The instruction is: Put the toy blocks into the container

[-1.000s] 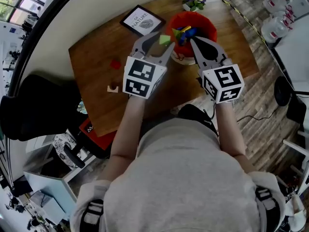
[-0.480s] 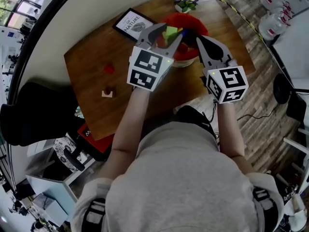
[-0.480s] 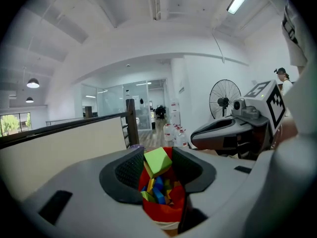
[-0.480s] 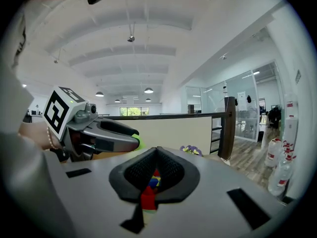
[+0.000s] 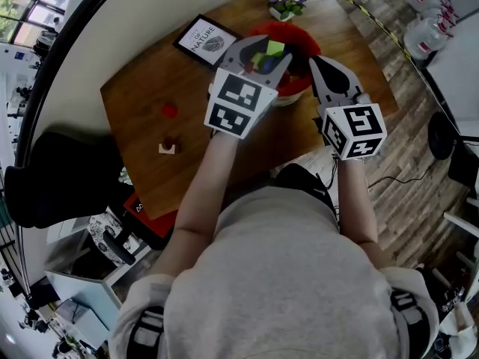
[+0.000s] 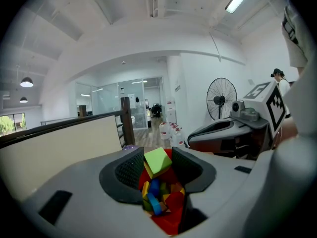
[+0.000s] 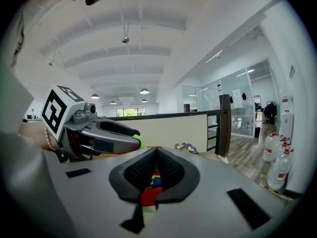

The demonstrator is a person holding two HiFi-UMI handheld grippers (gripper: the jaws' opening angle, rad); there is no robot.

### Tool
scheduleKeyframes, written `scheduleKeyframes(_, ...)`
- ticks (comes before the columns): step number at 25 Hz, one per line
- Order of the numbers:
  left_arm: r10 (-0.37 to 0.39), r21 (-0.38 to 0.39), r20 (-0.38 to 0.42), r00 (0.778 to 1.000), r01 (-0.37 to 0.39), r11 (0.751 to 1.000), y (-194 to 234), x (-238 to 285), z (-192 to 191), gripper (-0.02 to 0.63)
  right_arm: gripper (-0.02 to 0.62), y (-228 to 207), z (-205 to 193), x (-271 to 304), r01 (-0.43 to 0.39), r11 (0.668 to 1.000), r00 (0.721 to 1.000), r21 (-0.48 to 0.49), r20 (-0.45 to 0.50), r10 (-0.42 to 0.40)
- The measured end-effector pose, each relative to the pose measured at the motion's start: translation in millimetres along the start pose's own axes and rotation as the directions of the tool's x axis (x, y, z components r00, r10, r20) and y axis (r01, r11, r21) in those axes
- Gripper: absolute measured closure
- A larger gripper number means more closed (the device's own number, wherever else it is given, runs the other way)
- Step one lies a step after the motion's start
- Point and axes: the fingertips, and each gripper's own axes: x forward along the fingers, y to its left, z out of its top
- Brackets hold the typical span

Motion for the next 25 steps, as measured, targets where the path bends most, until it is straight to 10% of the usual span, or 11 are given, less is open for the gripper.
scheduleKeyframes(25, 0.05, -0.031, 0.015, 0.999, -0.05, 0.998, 7, -31, -6, 0.339, 0.584, 31, 7, 6, -0.068, 0.997, 0.998, -0.022, 0.017, 0.068)
